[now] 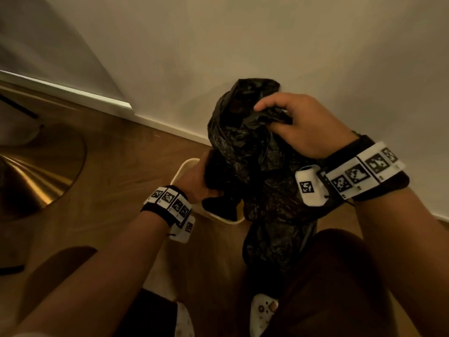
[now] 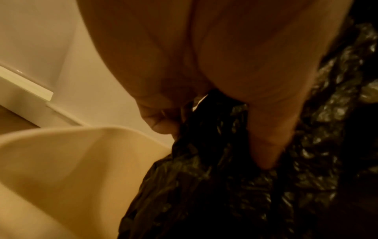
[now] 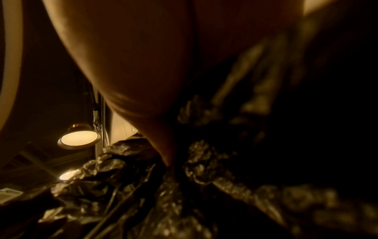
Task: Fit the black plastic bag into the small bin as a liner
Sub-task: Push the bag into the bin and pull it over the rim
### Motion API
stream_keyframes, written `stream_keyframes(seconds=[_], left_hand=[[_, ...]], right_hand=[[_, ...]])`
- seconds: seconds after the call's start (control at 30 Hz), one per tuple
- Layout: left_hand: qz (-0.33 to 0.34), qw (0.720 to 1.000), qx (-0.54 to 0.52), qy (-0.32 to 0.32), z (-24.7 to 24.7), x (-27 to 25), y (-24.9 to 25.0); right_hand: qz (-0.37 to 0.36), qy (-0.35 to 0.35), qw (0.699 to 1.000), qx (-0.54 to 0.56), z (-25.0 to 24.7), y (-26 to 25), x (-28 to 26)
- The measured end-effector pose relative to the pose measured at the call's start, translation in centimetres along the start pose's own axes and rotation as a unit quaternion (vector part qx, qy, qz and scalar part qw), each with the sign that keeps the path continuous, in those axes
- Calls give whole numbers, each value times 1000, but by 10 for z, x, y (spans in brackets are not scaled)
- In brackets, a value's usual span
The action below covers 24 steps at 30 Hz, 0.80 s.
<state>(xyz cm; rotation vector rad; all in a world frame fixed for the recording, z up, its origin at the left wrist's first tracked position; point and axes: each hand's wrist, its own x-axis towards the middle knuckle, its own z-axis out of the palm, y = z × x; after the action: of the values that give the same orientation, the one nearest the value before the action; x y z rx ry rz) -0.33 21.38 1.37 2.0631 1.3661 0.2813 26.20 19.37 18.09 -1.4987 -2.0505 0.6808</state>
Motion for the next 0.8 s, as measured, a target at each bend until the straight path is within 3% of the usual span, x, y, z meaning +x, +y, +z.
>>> stream_keyframes(seconds=[0.13,0.2,0.23,0.3,0.33,0.47,0.6,0.67,0.8], left_hand=[[-10,979,185,-88,14,14,-14],[-28,973,218,-64,26,17,-40],[-31,975,212,-52,30,18,-47],[-38,979,180,-89,34,14,-56],[-51,982,140,-113,29,10,-56],[-42,992,-44,-109,-10,4,-58],[-70,993,5,-90,-18,-5,-23],[-100,991,-36,-85,-25,-25,18],[-96,994,-37,-34,9,-10,-28]], right_hand=[[-10,-16,1000,-7,19,8,10],[-11,-35,999,-13,36,13,9],[-12,-44,999,-18,46,15,8],[-5,-65,998,-20,66,19,5],[8,-78,997,-17,76,21,3],[50,-110,993,-15,91,21,0],[39,-116,992,34,85,1,1],[32,-127,990,46,86,-3,1],[52,-135,989,21,95,10,-5]])
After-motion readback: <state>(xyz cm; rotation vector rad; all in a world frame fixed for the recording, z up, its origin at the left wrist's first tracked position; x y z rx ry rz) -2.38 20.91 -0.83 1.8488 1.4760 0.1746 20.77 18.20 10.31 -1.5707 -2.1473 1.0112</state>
